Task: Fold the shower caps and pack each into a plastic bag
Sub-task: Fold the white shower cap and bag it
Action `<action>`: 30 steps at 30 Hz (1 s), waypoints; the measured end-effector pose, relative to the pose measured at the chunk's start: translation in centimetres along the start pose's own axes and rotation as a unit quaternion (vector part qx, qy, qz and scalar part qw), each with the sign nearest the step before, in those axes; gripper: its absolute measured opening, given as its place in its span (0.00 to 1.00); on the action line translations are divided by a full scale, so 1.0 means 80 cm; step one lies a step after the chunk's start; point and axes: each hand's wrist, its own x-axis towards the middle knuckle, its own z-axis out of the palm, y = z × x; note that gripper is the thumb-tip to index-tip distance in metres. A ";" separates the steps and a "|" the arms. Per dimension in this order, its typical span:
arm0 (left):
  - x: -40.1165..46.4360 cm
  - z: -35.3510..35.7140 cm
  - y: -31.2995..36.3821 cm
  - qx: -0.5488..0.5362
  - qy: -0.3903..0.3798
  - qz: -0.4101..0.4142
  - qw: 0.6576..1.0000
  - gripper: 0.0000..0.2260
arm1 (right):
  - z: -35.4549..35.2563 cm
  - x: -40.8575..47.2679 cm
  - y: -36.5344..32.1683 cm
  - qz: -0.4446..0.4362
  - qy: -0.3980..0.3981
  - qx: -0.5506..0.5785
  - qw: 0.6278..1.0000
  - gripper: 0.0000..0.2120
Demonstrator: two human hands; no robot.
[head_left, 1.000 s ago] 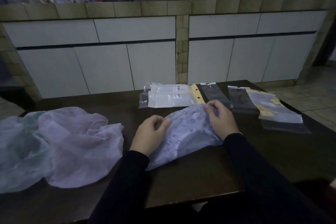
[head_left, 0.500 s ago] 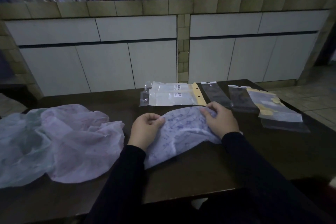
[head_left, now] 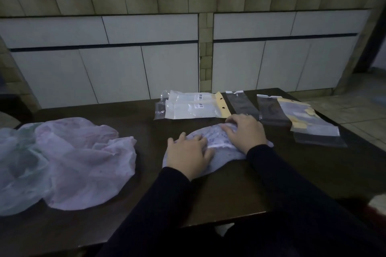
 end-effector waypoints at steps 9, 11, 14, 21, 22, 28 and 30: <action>0.000 0.008 -0.011 -0.054 -0.090 -0.007 0.994 0.30 | -0.004 -0.008 -0.017 -0.150 -0.234 -0.078 0.957 0.21; -0.003 0.008 -0.014 -0.065 -0.098 -0.012 0.993 0.31 | -0.005 -0.006 -0.010 -0.121 -0.321 -0.056 0.938 0.23; -0.009 0.009 -0.017 -0.066 -0.097 -0.020 0.993 0.33 | -0.007 -0.004 -0.003 -0.128 -0.341 -0.044 0.930 0.24; -0.014 0.009 -0.013 -0.064 -0.093 -0.039 0.993 0.33 | -0.005 -0.005 0.001 -0.132 -0.324 -0.017 0.937 0.24; -0.015 0.009 -0.011 -0.066 -0.090 -0.046 0.993 0.33 | -0.007 -0.008 0.000 -0.132 -0.305 -0.026 0.943 0.24; -0.030 -0.009 0.001 0.025 -0.070 -0.107 0.991 0.41 | -0.023 -0.030 -0.005 -0.112 -0.114 -0.163 0.974 0.28; -0.039 -0.015 0.000 0.051 -0.028 -0.115 0.992 0.39 | -0.023 -0.033 -0.005 -0.051 -0.163 -0.152 0.974 0.34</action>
